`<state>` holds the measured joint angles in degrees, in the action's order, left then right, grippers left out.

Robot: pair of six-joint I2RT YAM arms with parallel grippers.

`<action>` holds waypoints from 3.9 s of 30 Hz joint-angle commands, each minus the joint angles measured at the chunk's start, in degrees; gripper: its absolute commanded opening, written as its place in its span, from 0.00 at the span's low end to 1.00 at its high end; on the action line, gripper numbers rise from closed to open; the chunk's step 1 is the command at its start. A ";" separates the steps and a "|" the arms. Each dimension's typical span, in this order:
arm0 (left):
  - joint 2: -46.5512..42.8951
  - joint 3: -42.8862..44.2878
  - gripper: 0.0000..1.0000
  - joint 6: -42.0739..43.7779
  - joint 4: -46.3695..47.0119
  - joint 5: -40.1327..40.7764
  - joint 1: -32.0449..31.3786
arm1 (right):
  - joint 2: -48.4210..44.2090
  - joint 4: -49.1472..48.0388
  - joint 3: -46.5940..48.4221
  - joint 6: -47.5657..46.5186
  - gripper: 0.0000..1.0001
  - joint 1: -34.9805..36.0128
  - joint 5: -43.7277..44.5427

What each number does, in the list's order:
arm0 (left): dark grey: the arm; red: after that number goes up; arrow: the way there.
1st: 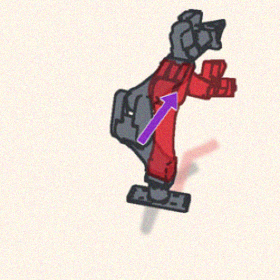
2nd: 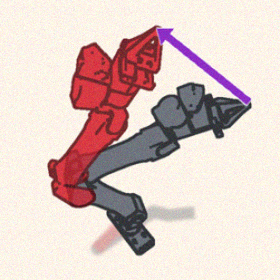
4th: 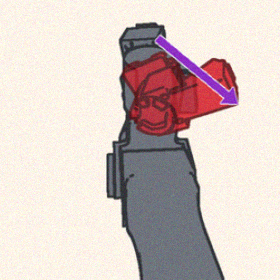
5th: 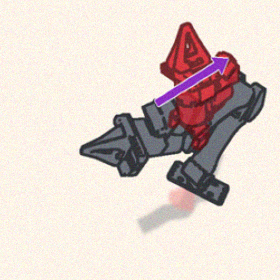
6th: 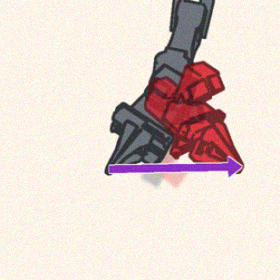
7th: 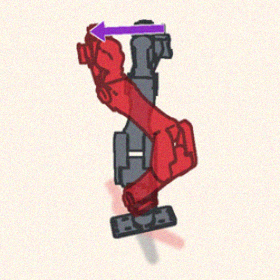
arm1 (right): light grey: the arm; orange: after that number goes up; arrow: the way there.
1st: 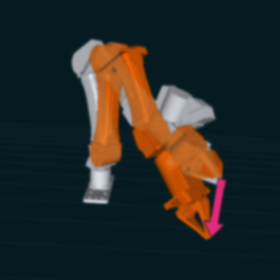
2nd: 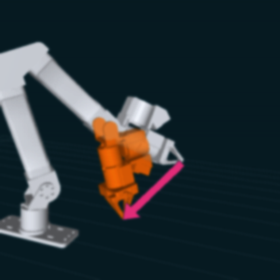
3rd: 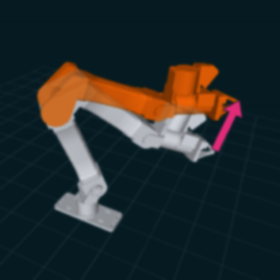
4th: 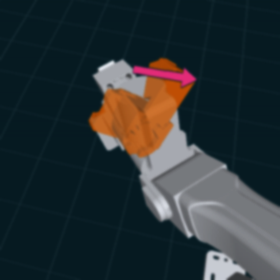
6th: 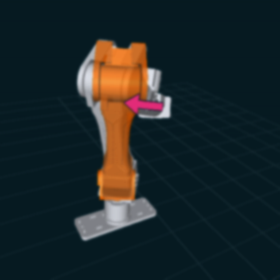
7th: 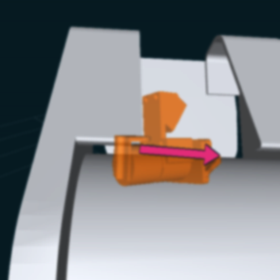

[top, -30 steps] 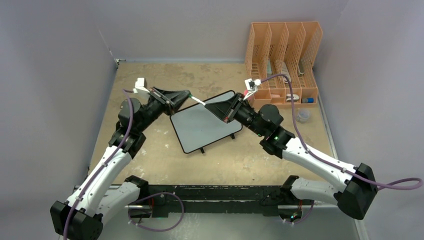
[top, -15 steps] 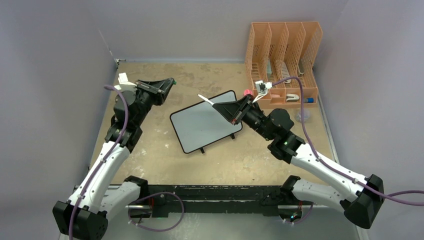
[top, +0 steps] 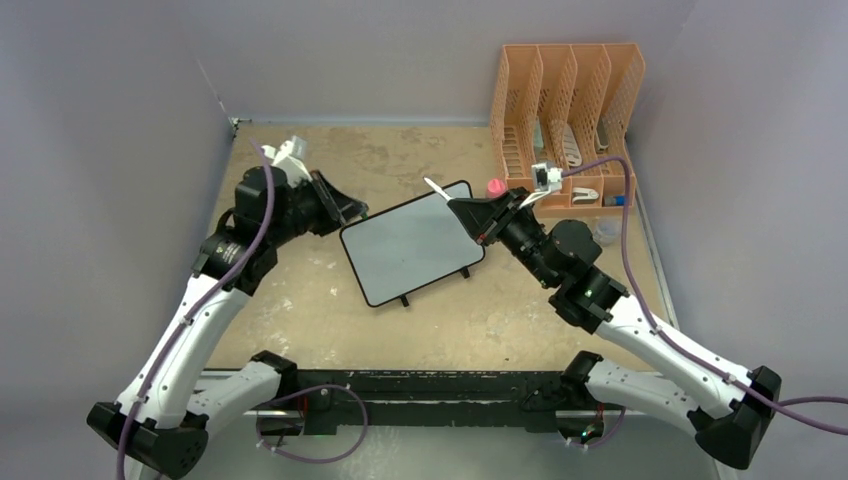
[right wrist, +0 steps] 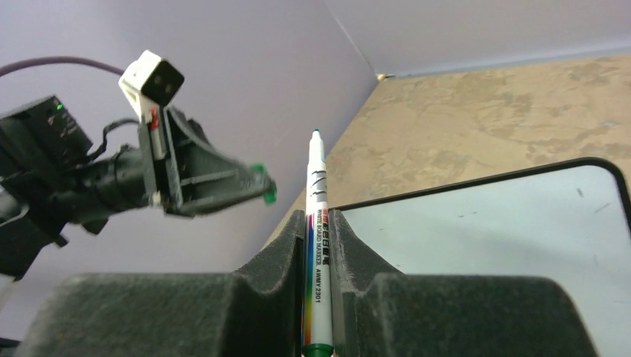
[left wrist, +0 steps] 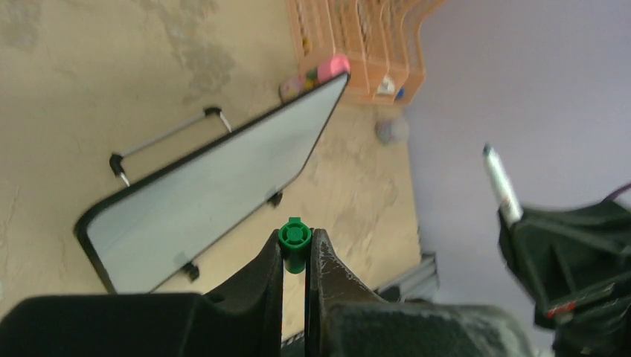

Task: Write a sentence on the whiteboard
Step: Place the pen cap at the center of the board, then hold the whiteboard on the whiteboard stand.

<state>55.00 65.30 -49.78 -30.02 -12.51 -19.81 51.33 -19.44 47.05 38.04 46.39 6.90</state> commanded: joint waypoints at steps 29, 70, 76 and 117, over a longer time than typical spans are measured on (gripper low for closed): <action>31.02 -3.09 0.00 19.39 1.42 23.66 -46.16 | -10.02 7.17 -0.94 -4.20 0.00 0.06 18.73; 40.27 -3.21 0.33 19.88 1.04 22.21 -47.07 | -9.62 7.30 -1.45 -4.66 0.00 0.01 19.51; 33.65 0.72 0.39 19.30 -1.47 24.22 -46.99 | -9.54 7.75 -1.10 -5.55 0.00 0.03 19.34; 0.02 -12.76 0.86 22.97 11.18 -29.41 22.58 | -0.58 8.92 7.35 -18.83 0.00 0.06 15.85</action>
<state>56.90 57.49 -24.03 -27.64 -22.70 -4.84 50.19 -8.84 51.46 23.00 46.39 25.06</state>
